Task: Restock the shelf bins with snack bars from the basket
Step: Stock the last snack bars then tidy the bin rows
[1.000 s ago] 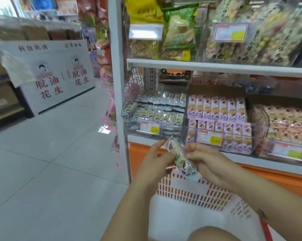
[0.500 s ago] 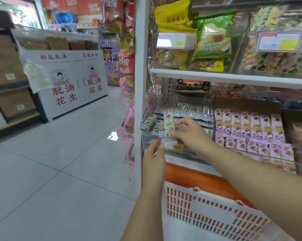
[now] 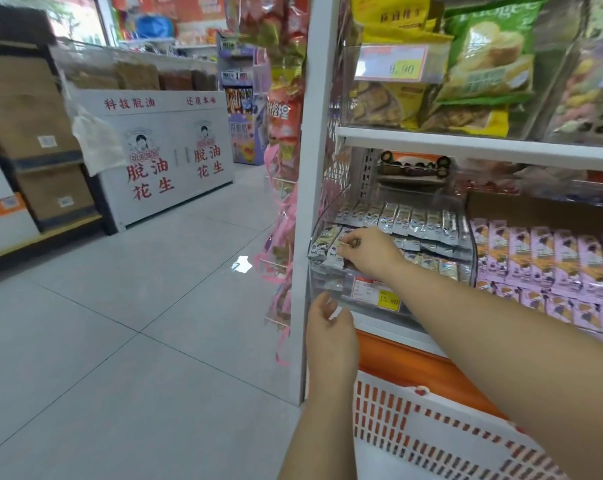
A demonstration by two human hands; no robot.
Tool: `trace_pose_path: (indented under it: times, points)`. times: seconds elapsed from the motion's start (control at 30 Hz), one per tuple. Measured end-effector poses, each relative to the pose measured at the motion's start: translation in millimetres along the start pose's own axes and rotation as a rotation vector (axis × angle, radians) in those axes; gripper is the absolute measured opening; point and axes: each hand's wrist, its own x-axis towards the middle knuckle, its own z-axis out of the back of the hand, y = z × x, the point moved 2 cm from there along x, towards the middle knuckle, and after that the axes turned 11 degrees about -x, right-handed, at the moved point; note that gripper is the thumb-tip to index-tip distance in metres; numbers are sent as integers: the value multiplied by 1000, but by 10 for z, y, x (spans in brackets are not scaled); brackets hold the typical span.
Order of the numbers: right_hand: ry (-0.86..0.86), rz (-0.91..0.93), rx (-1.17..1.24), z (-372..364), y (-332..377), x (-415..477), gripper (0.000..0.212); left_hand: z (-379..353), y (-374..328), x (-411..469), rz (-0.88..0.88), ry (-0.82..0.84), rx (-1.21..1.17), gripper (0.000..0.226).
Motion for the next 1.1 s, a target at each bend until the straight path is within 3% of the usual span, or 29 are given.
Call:
trace_pose_path:
  times: [0.17,0.33,0.53,0.67,0.83,0.97,1.1]
  points:
    - [0,114,-125,153,-34,-295,39,-6,-4,-64,-52,47,129,44]
    - [-71,302,-128,223,-204,-1021,27,10,51,-153,-170,208,416,41]
    - [98,191,-63,52,-927,-1736,16,-96,494,-259,-216,454,898,38]
    - [319,-9,-85,-240,-1822,-2083,20,-272,856,-324,-148,522,1023,38]
    - [695,-287,-192,-714,-2787,-2527,35,-430,1545,-330,-79,439,969,35]
    - [920,-326,-340,-1039,-3246,-2743,44,-384,2284,-451,92,544,1055,36]
    - [1086,-318,-569,-1326,-3586,-2899,39,-168,2792,-564,312,676,1164,41]
